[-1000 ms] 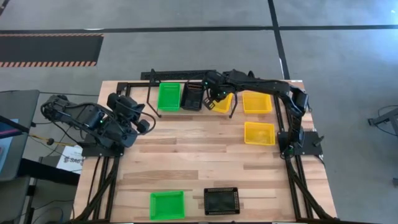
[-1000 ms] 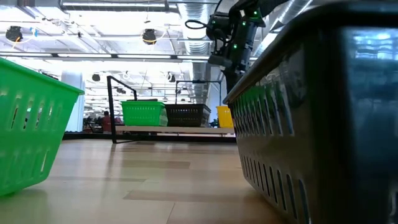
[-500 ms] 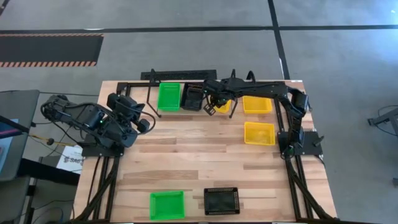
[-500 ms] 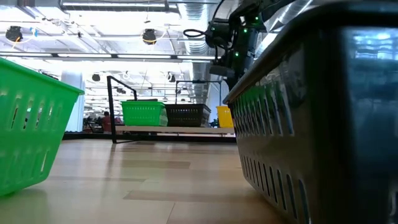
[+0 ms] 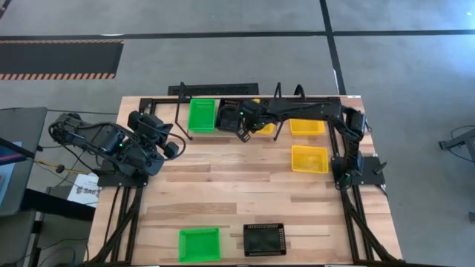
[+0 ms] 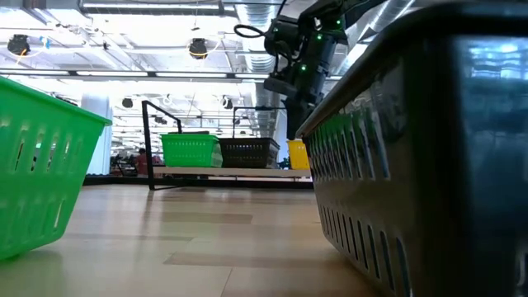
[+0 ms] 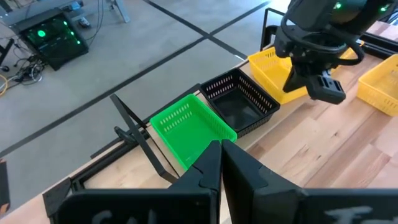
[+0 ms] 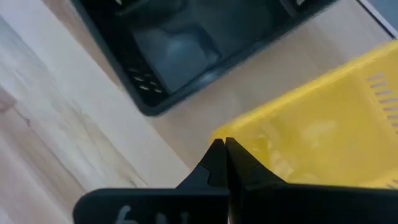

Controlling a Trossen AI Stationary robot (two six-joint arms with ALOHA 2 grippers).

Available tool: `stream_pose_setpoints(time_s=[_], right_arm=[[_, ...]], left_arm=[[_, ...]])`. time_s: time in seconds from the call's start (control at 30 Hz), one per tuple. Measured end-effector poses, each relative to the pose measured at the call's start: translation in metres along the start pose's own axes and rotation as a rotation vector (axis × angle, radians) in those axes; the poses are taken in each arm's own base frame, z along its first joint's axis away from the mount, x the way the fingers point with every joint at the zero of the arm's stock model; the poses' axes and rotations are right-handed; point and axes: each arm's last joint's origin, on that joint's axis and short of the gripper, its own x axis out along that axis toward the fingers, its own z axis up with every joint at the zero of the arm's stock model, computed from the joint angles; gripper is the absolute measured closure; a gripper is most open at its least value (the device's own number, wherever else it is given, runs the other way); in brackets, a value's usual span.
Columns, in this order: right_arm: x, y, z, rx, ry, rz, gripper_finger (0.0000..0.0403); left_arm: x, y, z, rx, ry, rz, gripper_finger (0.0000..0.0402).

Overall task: Stack baskets on shelf by color
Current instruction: Put the bottom yellow basket on the shelf, then stack the bottom yellow basket on top of the yellow basket on the shelf

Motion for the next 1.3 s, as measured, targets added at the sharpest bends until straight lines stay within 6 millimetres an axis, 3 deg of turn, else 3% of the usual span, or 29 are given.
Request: stream_pose_setpoints(time_s=[0.6, 0.73, 0.83, 1.0, 1.13, 1.3], right_arm=[[-0.004, 0.020, -0.010, -0.052, 0.015, 0.024, 0.0403], [-0.017, 0.028, -0.003, -0.072, -0.014, 0.044, 0.0403], [-0.045, 0.034, 0.005, -0.101, -0.066, 0.075, 0.0403], [-0.112, 0.033, 0.007, -0.140, -0.137, 0.084, 0.0403], [-0.166, 0.024, -0.013, -0.137, -0.165, 0.015, 0.0403], [-0.230, 0.010, -0.053, -0.076, -0.195, -0.004, 0.0402]], left_arm=[[0.000, 0.000, 0.000, 0.000, 0.001, 0.000, 0.0401], [0.000, 0.000, 0.000, -0.007, 0.014, -0.007, 0.0401], [0.000, -0.001, -0.001, -0.009, 0.046, -0.022, 0.0401], [0.000, -0.002, -0.002, -0.022, 0.078, -0.037, 0.0401], [0.002, -0.009, -0.002, -0.044, 0.078, -0.056, 0.0401], [0.007, -0.031, 0.002, -0.013, 0.048, -0.108, 0.0401]])
